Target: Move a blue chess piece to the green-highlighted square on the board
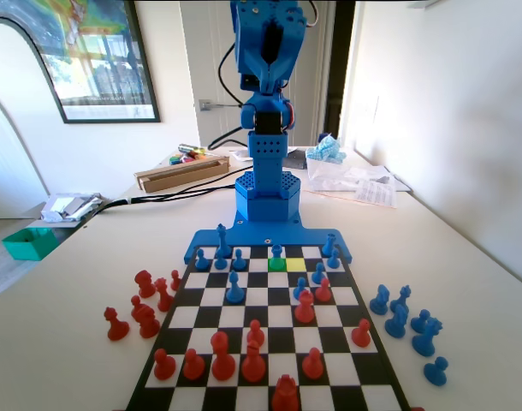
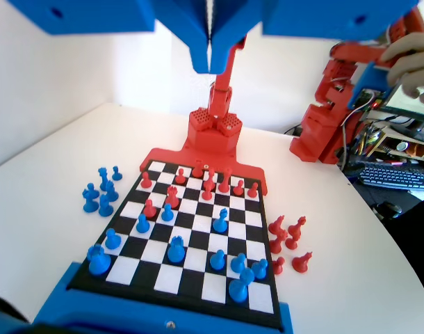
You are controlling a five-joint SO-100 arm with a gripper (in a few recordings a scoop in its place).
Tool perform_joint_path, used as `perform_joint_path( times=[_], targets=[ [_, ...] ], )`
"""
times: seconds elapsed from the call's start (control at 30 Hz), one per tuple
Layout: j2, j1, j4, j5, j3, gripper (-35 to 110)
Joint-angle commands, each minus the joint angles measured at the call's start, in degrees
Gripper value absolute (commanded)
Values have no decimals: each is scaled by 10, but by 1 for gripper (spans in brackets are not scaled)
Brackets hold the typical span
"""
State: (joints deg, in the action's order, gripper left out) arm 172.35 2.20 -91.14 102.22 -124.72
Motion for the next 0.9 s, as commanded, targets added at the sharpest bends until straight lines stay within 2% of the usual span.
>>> perform_joint_path(
  times=[0.0,0.87],
  targets=[
    [11,5,6,5,3,1],
    [27,-1,11,6,1,1]
  ],
)
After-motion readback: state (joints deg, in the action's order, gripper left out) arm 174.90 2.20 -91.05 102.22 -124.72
